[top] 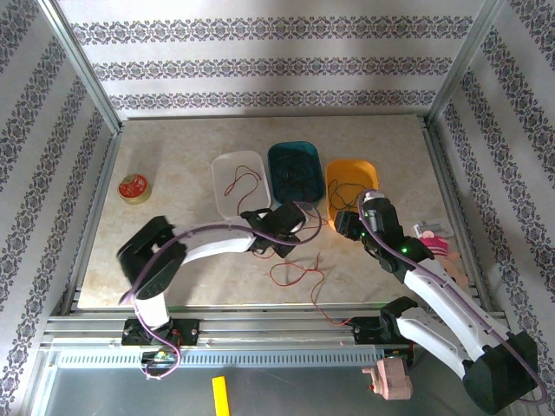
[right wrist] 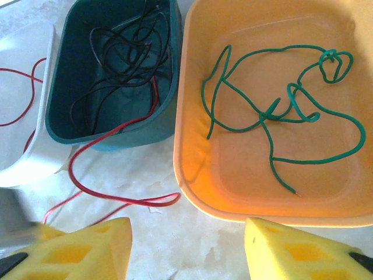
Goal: Untangle the cables
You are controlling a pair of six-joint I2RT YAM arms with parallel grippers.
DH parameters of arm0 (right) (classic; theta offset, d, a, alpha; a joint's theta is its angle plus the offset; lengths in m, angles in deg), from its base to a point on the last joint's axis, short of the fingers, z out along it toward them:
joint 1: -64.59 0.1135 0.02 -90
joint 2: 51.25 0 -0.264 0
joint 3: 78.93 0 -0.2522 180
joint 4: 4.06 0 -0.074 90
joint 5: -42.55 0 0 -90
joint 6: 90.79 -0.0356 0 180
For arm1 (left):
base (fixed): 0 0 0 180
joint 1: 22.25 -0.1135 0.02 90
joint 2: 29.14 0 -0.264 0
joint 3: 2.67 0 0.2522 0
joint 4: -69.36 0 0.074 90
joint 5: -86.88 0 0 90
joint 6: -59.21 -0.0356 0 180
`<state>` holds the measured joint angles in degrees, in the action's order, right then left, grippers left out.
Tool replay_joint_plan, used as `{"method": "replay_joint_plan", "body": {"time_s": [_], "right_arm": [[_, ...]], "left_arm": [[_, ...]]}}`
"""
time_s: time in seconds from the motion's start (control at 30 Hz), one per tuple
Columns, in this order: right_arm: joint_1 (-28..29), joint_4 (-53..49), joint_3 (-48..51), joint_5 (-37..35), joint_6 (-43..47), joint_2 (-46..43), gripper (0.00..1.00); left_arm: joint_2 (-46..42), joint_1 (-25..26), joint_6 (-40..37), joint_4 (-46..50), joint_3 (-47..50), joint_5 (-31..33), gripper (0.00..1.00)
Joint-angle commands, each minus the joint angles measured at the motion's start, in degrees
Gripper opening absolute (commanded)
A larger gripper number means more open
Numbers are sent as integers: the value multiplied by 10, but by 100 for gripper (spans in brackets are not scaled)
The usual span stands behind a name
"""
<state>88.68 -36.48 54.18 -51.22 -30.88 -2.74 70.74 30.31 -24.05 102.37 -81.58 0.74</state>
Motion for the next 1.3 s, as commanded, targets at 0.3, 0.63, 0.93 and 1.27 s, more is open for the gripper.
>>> {"method": "replay_joint_plan", "body": {"time_s": [0.3,0.63,0.93,1.27], "right_arm": [[-5,23,11,15,-13,7,54],[5,21,2,40,-4,15,53],[7,20,2,44,-1,20,53],[11,17,0,49,6,26,53]], "left_arm": [[-186,-131,103,-71,-41,0,0],[-126,-250,158,-112,-29,-25,0],[-61,-266,197,-83,-38,2,0],[-179,-266,120,-188,1,0,0]]}}
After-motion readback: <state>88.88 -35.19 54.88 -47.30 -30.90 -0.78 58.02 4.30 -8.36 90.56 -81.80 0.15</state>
